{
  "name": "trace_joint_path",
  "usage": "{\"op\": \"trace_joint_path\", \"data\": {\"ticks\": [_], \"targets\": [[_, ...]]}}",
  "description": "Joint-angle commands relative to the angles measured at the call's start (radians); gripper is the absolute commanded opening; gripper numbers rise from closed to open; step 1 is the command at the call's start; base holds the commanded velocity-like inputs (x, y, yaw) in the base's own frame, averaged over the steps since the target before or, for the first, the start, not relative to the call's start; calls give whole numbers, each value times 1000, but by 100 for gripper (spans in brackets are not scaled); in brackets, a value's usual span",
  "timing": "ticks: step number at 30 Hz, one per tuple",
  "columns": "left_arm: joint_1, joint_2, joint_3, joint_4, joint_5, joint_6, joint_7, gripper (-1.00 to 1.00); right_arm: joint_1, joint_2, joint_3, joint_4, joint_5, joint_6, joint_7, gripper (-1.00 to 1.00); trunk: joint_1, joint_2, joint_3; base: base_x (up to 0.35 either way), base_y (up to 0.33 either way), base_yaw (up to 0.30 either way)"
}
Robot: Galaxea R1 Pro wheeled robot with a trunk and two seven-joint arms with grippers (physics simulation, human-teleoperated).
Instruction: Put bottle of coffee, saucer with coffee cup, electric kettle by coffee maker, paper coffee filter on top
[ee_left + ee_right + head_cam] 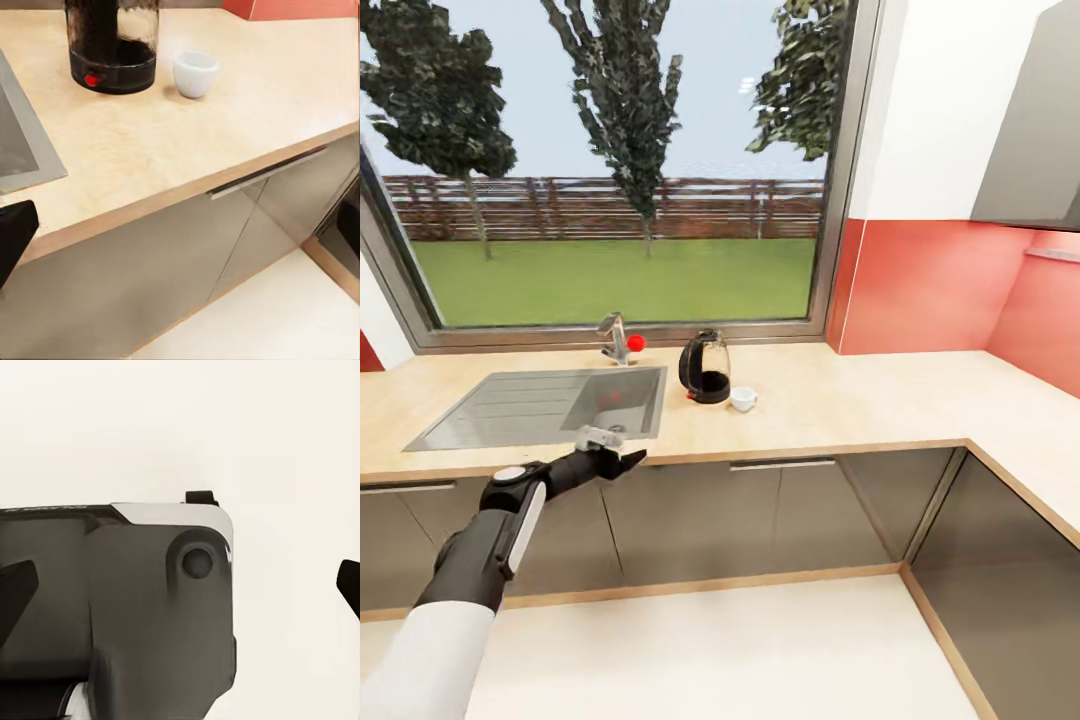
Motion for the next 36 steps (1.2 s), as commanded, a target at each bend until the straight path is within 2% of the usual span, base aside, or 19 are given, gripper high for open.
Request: {"op": "trace_joint_path", "data": {"ticks": [1,3,5,11,27,36], "targets": [[-11,0,2,3,-5,8,-7,100,-1,0,8,1,-9,-3,-3,100,1,-2,-2,0,0,15],[-72,7,-1,46,-8,19,-10,100,-1,1,6,-1,-9,-3,-2,100,1,-2,-2,0,0,6],[-77,8,-2,49,-13,20,-8,100,-1,1,6,-1,-9,-2,-2,100,1,-2,-2,0,0,1],[-85,9,-2,41,-32,22,-10,100,-1,-1,5,0,-10,-4,-1,100,1,-2,-2,88,0,0],[-85,2,-3,41,-35,21,-7,100,-1,-2,9,1,-9,-4,-1,100,1,-2,-2,325,-2,0],[-84,-4,-1,42,-34,20,-6,100,-1,-2,9,1,-9,-4,-2,100,1,-2,-2,304,-117,0]]}}
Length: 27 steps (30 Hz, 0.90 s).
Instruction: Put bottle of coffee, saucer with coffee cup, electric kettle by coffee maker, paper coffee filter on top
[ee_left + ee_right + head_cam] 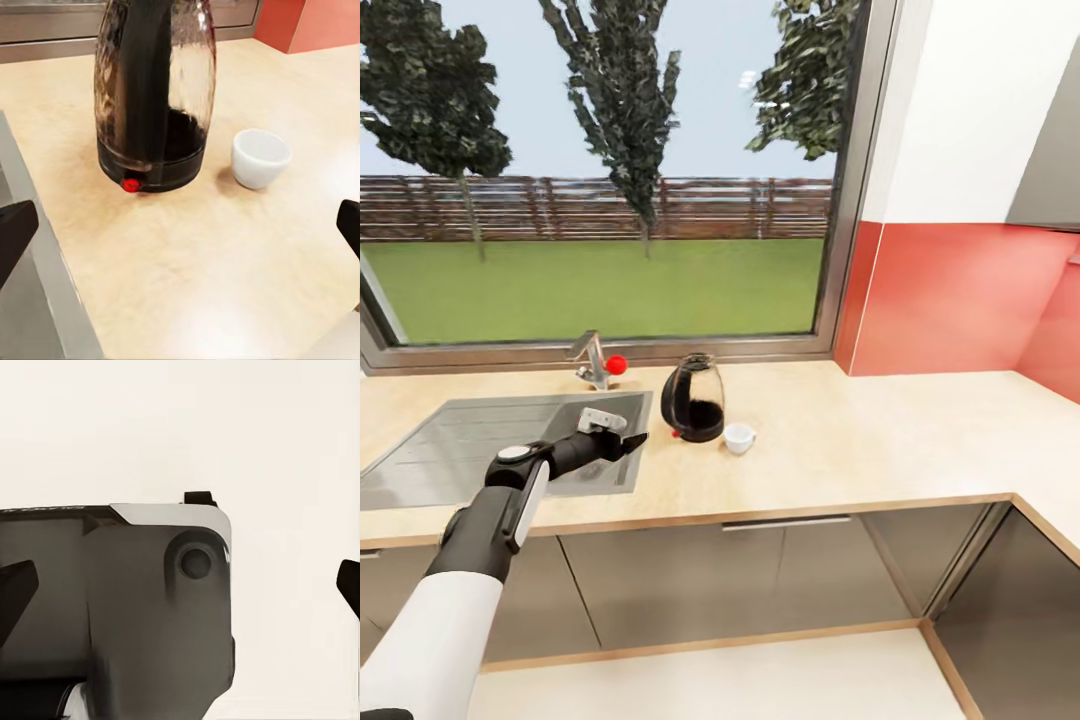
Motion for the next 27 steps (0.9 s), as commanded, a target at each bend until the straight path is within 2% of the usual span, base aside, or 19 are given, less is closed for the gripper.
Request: {"op": "trace_joint_path", "data": {"ticks": [1,8,17,27], "targets": [[0,-1,2,-1,-6,5,-7,100,-1,0,8,0,-9,-3,-3,100,1,-2,-2,292,-142,0],[7,-1,4,0,-5,4,-9,100,-1,0,8,0,-9,-3,-3,100,1,-2,-2,270,-134,0],[9,-1,4,0,-4,-5,-9,100,-1,0,8,0,-9,-3,-3,100,1,-2,-2,51,-19,0],[9,-2,4,4,-3,-5,-9,100,-1,0,8,0,-9,-3,-3,100,1,-2,-2,232,-71,0]]}}
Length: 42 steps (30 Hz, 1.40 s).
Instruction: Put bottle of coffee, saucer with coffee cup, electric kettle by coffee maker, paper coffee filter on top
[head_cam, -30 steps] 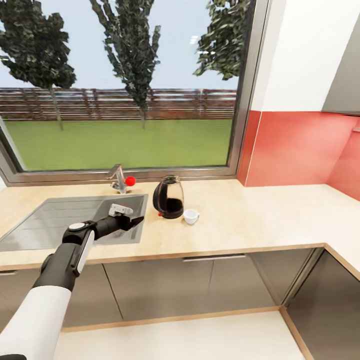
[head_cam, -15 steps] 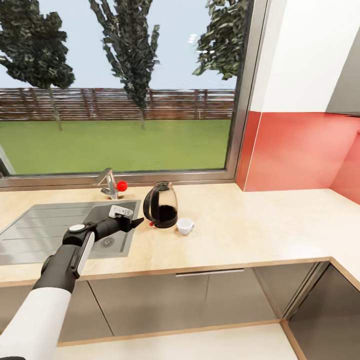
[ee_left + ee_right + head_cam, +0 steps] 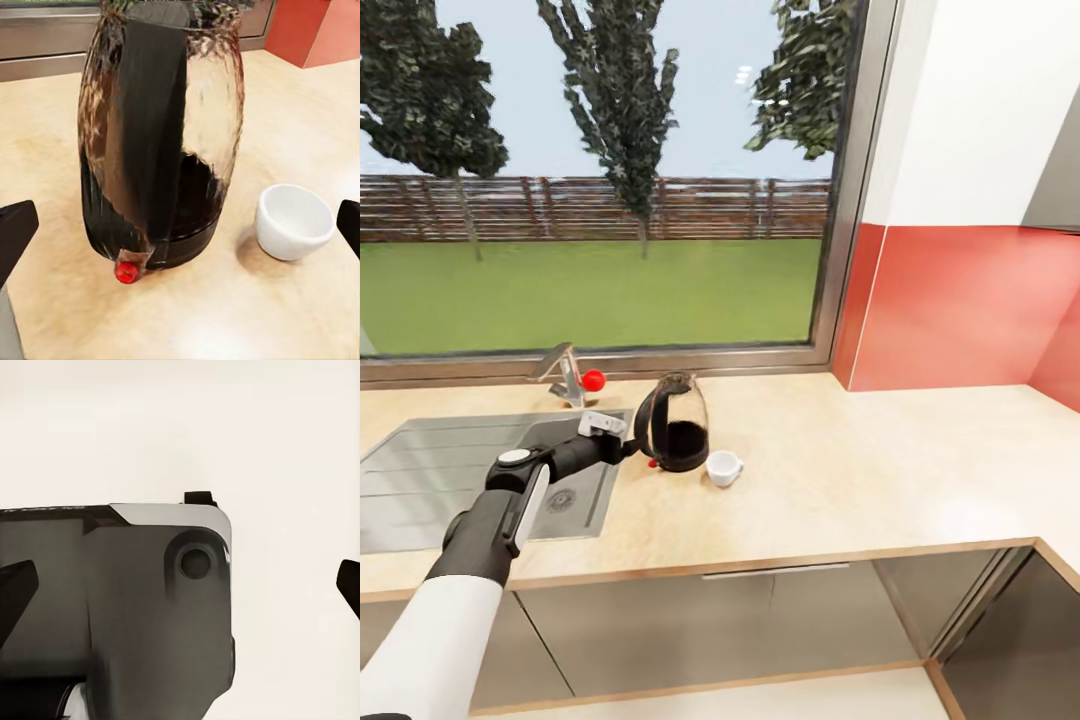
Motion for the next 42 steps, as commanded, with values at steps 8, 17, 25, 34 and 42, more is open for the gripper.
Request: {"op": "trace_joint_path", "data": {"ticks": [8,17,25,34,42], "targets": [[-1,-3,3,5,-5,5,-8,100,-1,0,8,1,-9,-3,-3,100,1,-2,-2,139,-21,0],[-1,-3,2,7,-5,5,-10,100,-1,0,8,1,-9,-3,-3,100,1,-2,-2,103,-21,0],[-1,-10,3,9,-7,4,-10,100,-1,0,8,1,-9,-3,-3,100,1,-2,-2,140,0,0],[0,-13,3,9,-6,4,-12,100,-1,0,8,1,-9,-3,-3,100,1,-2,-2,54,-16,0],[1,-13,4,9,-5,3,-13,100,-1,0,8,1,-9,-3,-3,100,1,-2,-2,74,-28,0]]}}
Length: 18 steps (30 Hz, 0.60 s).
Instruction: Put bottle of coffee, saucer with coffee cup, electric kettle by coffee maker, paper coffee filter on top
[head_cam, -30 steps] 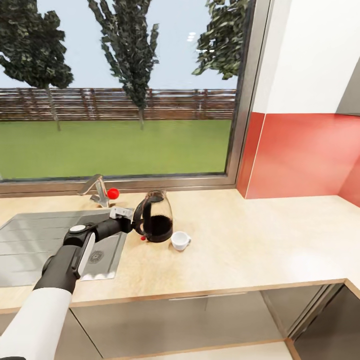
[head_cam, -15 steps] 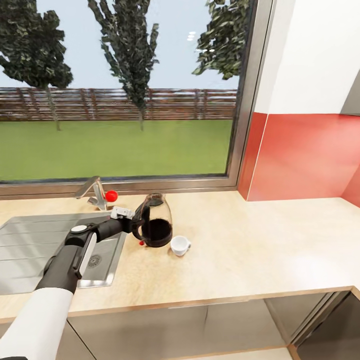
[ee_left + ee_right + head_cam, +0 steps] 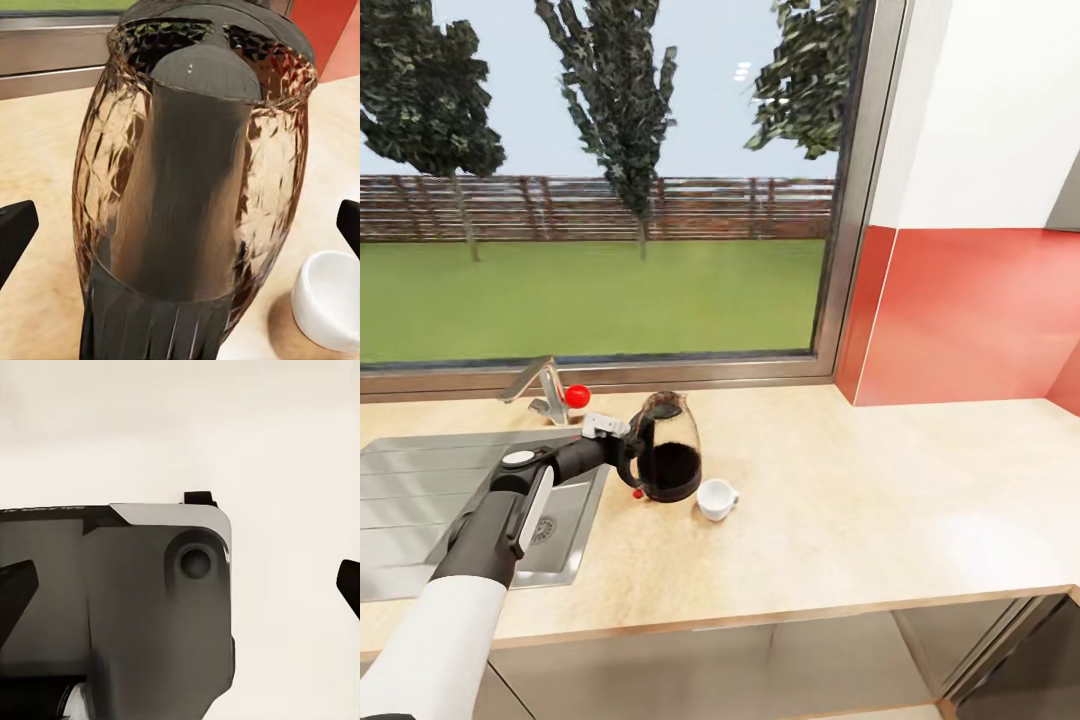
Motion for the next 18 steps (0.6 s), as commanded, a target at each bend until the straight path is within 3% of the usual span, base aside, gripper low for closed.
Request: {"op": "trace_joint_path", "data": {"ticks": [1,7,8,18], "targets": [[-1,0,2,-1,-6,5,-7,100,-1,0,8,1,-9,-3,-3,100,1,-2,-2,5,-2,0],[0,0,2,0,-5,3,-9,100,-1,0,8,1,-9,-3,-3,100,1,-2,-2,1,0,0],[0,0,2,0,-5,3,-10,-100,-1,0,8,1,-9,-3,-3,100,1,-2,-2,0,0,0],[1,0,2,0,-3,4,-10,-100,-1,0,8,1,-9,-3,-3,100,1,-2,-2,0,0,0]]}}
